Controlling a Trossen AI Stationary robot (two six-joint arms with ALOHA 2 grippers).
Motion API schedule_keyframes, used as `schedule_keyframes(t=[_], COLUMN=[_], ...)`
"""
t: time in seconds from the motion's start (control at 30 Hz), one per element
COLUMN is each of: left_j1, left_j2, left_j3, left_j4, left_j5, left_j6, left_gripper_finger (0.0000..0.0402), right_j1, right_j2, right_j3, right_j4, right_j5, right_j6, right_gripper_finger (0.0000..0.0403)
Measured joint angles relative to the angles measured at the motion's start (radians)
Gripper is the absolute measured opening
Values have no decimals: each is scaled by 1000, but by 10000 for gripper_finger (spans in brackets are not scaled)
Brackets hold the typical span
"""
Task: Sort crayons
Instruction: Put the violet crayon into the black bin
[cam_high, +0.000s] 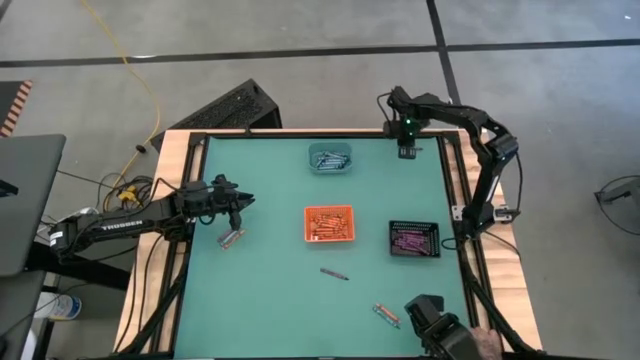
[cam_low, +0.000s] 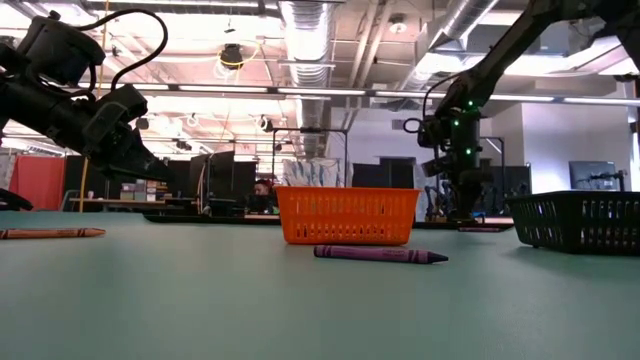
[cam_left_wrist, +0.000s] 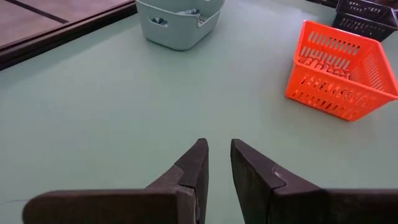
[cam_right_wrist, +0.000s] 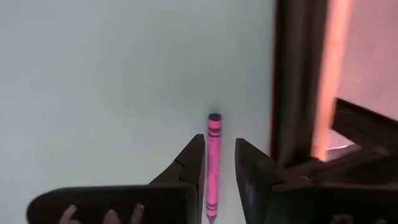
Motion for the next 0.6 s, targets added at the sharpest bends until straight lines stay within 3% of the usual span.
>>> schedule_keyframes(t=[0.37, 0.6], left_j1=[0, 0], left_j2=[0, 0], left_j3=[0, 0], left_j4=[0, 0], left_j5=[0, 0], left_j6=[0, 0], left_gripper_finger=[56, 56], right_j1=[13, 32], right_j2=[173, 151], right_j3=[16, 18], right_j4=[-29, -32], right_j5=[90, 92], right_j6=[-11, 11], right_gripper_finger=[82, 60])
